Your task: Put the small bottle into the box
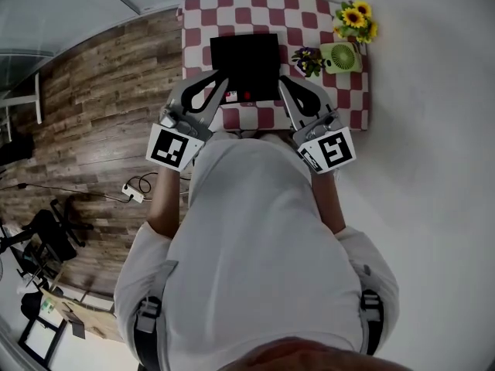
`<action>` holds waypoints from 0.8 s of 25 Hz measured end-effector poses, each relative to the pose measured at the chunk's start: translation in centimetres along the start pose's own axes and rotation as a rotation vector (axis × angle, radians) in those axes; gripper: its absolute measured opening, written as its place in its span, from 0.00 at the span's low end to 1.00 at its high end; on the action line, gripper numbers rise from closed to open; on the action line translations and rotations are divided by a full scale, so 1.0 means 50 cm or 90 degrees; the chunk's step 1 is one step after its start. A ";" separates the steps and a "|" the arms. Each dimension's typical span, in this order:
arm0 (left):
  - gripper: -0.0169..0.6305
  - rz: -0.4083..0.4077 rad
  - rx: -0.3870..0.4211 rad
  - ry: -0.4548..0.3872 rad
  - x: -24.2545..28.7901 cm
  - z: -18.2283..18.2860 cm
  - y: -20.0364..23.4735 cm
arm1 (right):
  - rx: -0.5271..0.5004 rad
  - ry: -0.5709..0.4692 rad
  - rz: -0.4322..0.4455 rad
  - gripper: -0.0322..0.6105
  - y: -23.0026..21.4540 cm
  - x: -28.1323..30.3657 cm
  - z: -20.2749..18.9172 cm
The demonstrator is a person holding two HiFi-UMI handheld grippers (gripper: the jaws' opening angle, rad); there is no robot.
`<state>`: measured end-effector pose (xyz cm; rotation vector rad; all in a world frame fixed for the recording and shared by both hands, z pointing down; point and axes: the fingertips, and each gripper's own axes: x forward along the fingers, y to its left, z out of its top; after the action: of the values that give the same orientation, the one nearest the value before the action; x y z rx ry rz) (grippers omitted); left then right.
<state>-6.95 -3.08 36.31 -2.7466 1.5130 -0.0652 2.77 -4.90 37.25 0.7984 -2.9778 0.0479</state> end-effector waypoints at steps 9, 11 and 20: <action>0.03 0.021 -0.030 -0.050 -0.014 0.035 -0.014 | -0.033 -0.062 0.022 0.05 0.022 -0.012 0.057; 0.03 0.017 -0.029 -0.056 -0.013 0.035 -0.019 | -0.032 -0.065 0.019 0.05 0.020 -0.016 0.063; 0.03 0.014 -0.030 -0.058 0.007 0.041 -0.052 | -0.049 -0.075 -0.007 0.05 -0.008 -0.050 0.084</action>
<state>-4.51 -2.02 34.34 -2.7259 1.5410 0.0956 4.94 -4.20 32.88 0.8375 -3.0628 -0.1168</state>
